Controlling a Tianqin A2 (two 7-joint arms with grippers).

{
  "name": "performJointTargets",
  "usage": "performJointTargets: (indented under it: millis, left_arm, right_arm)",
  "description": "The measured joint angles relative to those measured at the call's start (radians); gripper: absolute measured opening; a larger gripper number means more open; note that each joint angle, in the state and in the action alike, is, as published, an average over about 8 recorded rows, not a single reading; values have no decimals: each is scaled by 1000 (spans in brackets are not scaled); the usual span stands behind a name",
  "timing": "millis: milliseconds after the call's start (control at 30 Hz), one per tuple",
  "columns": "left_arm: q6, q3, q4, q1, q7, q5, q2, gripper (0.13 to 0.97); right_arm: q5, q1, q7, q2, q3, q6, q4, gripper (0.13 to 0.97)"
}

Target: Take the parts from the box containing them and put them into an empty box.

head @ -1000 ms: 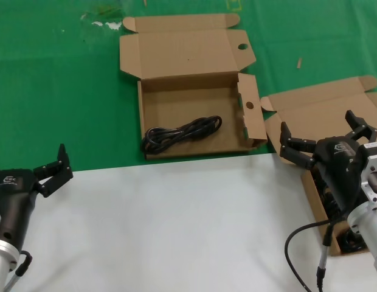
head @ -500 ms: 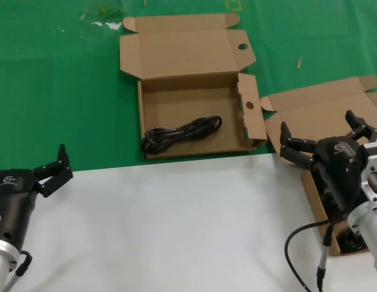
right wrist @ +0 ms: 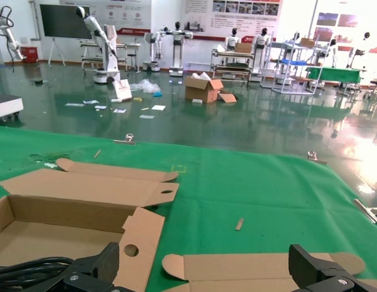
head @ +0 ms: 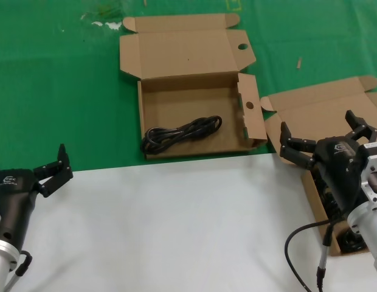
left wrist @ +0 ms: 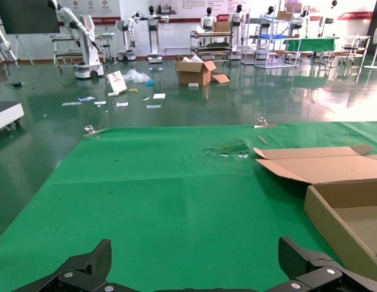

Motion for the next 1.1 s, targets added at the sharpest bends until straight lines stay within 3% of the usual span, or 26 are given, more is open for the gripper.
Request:
performJointTargets:
  millis: [1100]
  left_arm:
    - [0, 0, 0, 0, 0, 0, 0, 966]
  right_arm:
    - [0, 0, 0, 0, 0, 0, 0, 966]
